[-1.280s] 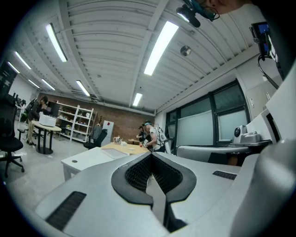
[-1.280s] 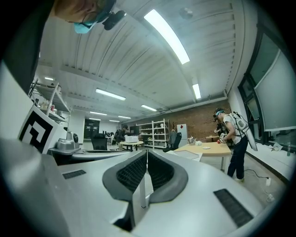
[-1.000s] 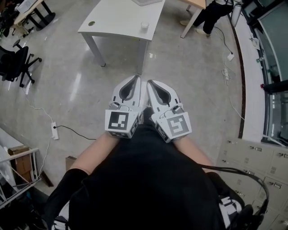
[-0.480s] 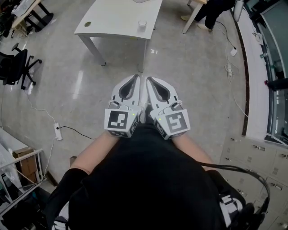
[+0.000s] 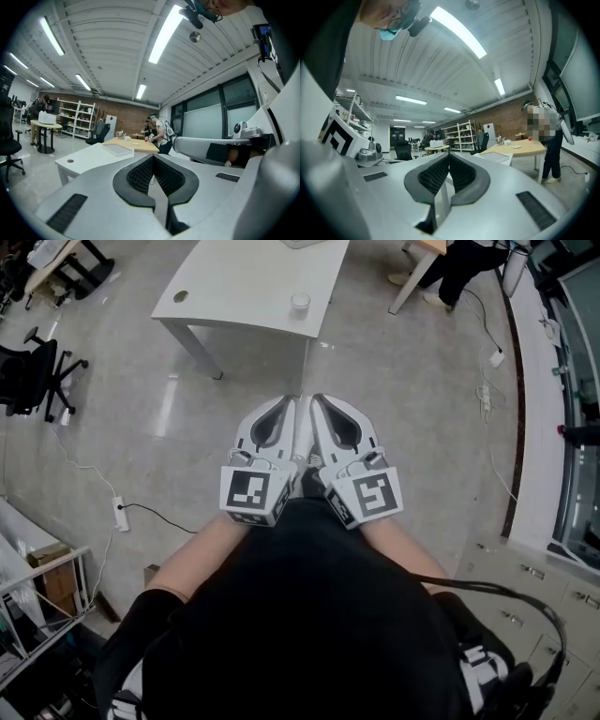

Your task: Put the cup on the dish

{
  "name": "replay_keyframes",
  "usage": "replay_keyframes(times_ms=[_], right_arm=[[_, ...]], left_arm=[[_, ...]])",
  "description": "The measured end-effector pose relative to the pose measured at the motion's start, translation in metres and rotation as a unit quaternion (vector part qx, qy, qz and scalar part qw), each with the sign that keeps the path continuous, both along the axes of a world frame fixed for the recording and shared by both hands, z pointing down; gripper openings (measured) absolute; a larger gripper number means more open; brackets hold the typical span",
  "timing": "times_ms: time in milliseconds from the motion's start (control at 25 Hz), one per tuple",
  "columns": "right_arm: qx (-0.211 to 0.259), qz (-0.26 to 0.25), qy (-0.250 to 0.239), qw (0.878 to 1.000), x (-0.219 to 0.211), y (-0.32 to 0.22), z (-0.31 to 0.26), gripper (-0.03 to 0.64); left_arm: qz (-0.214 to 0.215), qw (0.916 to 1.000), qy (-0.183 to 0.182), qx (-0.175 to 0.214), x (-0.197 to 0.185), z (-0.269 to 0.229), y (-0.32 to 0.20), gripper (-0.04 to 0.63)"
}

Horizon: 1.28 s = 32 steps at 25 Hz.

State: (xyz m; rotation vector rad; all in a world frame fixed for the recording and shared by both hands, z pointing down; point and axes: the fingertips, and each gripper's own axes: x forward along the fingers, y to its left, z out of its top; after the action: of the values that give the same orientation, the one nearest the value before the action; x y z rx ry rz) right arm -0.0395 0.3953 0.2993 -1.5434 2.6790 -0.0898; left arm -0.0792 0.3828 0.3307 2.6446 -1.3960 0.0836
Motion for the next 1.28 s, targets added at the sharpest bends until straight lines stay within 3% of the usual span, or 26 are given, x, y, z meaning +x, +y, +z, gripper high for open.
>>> replay_keyframes(times_ms=[200, 560, 720, 1000, 1280], right_arm=[[-0.027, -0.005, 0.031, 0.999, 0.013, -0.063, 0.015, 0.012], [-0.054, -0.042, 0.039, 0.997, 0.045, -0.142, 0.020, 0.012], [-0.053, -0.067, 0.049, 0.995, 0.053, -0.165, 0.026, 0.014], [-0.047, -0.069, 0.054, 0.995, 0.074, -0.198, 0.017, 0.014], [-0.059, -0.065, 0.049, 0.995, 0.077, -0.216, 0.025, 0.014]], left_arm=[[-0.007, 1.0000, -0.002, 0.000, 0.014, 0.002, -0.056, 0.006], [-0.023, 0.9995, -0.020, 0.000, 0.056, -0.002, -0.132, 0.006], [-0.026, 0.9991, -0.032, 0.011, 0.067, -0.001, -0.157, 0.006], [-0.045, 0.9982, -0.037, 0.014, 0.082, -0.004, -0.188, 0.006], [-0.058, 0.9978, -0.031, -0.003, 0.077, 0.005, -0.205, 0.006]])
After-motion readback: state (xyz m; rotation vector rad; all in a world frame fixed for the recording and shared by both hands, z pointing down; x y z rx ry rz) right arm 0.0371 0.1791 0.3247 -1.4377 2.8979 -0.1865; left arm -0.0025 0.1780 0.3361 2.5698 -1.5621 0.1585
